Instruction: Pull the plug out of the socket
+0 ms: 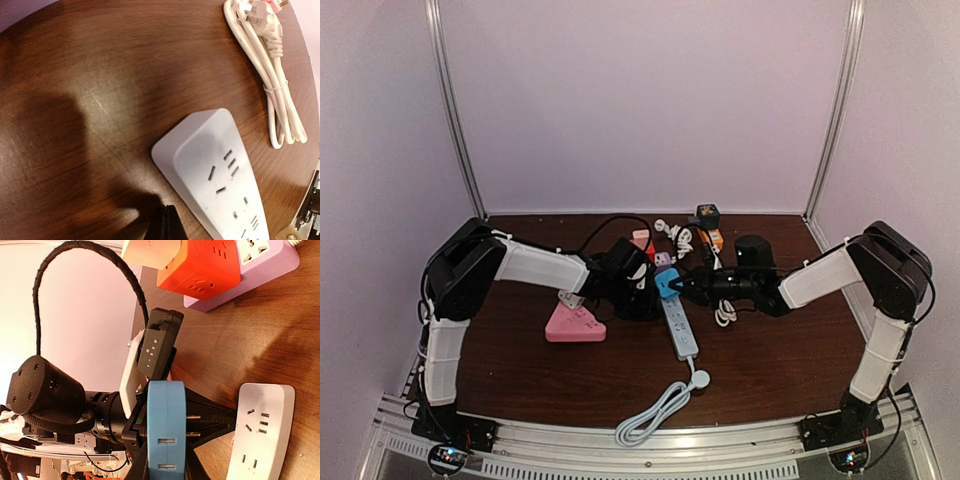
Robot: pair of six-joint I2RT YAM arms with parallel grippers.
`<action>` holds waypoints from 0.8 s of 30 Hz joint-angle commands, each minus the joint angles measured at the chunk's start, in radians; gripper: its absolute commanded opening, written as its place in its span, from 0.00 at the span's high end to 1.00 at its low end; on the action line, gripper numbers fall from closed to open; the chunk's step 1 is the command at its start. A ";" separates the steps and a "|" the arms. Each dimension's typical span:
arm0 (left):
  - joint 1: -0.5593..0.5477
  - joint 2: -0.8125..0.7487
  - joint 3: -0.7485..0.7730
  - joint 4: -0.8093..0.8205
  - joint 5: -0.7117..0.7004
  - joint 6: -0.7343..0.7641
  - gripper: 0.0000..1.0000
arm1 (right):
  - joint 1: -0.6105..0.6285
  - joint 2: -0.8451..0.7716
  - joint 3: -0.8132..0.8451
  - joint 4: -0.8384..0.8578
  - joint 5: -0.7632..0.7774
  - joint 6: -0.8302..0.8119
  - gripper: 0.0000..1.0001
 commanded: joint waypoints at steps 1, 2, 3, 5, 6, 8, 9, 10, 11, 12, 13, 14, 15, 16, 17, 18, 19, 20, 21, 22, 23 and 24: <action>-0.008 -0.029 -0.002 -0.052 -0.031 -0.001 1.00 | -0.002 -0.031 -0.022 0.058 -0.016 0.018 1.00; -0.007 -0.045 -0.007 -0.052 -0.039 -0.001 1.00 | -0.004 -0.031 -0.022 0.053 -0.012 0.019 1.00; -0.006 -0.059 -0.011 -0.052 -0.045 0.000 1.00 | -0.005 -0.032 -0.023 0.050 -0.009 0.015 1.00; -0.004 -0.080 -0.015 -0.051 -0.048 0.003 1.00 | -0.008 -0.041 -0.021 0.022 0.003 0.003 1.00; -0.004 -0.091 -0.015 -0.052 -0.049 0.006 1.00 | -0.014 -0.049 -0.019 0.002 0.011 -0.010 1.00; -0.004 -0.105 -0.011 -0.056 -0.048 0.013 1.00 | -0.028 -0.085 -0.012 -0.091 0.047 -0.062 1.00; -0.004 -0.111 -0.009 -0.057 -0.046 0.017 1.00 | -0.035 -0.109 -0.001 -0.161 0.071 -0.102 1.00; -0.003 -0.117 -0.009 -0.056 -0.044 0.019 1.00 | -0.045 -0.134 0.013 -0.236 0.099 -0.142 1.00; -0.004 -0.128 -0.008 -0.056 -0.042 0.021 1.00 | -0.053 -0.159 0.023 -0.299 0.126 -0.181 1.00; -0.004 -0.134 -0.008 -0.056 -0.040 0.024 1.00 | -0.064 -0.186 0.032 -0.360 0.152 -0.210 1.00; -0.004 -0.140 -0.006 -0.057 -0.038 0.028 1.00 | -0.074 -0.209 0.039 -0.414 0.183 -0.237 1.00; -0.004 -0.148 -0.004 -0.058 -0.037 0.031 1.00 | -0.085 -0.240 0.049 -0.477 0.214 -0.264 1.00; -0.004 -0.154 -0.002 -0.059 -0.036 0.034 1.00 | -0.098 -0.258 0.064 -0.552 0.254 -0.292 1.00; -0.004 -0.159 0.002 -0.061 -0.036 0.039 1.00 | -0.111 -0.272 0.078 -0.618 0.295 -0.324 1.00; -0.004 -0.164 0.006 -0.065 -0.036 0.044 1.00 | -0.125 -0.286 0.091 -0.691 0.338 -0.350 1.00; -0.004 -0.171 0.011 -0.067 -0.036 0.048 1.00 | -0.139 -0.301 0.097 -0.749 0.390 -0.376 1.00; -0.004 -0.178 0.015 -0.068 -0.034 0.052 1.00 | -0.155 -0.316 0.101 -0.795 0.438 -0.396 1.00; -0.004 -0.184 0.020 -0.071 -0.033 0.057 1.00 | -0.171 -0.330 0.102 -0.837 0.486 -0.408 1.00; -0.004 -0.190 0.022 -0.073 -0.032 0.061 1.00 | -0.188 -0.342 0.102 -0.872 0.541 -0.421 1.00; -0.004 -0.199 0.024 -0.076 -0.034 0.064 1.00 | -0.207 -0.349 0.107 -0.906 0.578 -0.438 1.00; -0.004 -0.206 0.026 -0.079 -0.036 0.067 1.00 | -0.216 -0.349 0.119 -0.959 0.628 -0.451 1.00; -0.004 -0.214 0.028 -0.083 -0.036 0.072 1.00 | -0.221 -0.345 0.134 -1.002 0.684 -0.466 1.00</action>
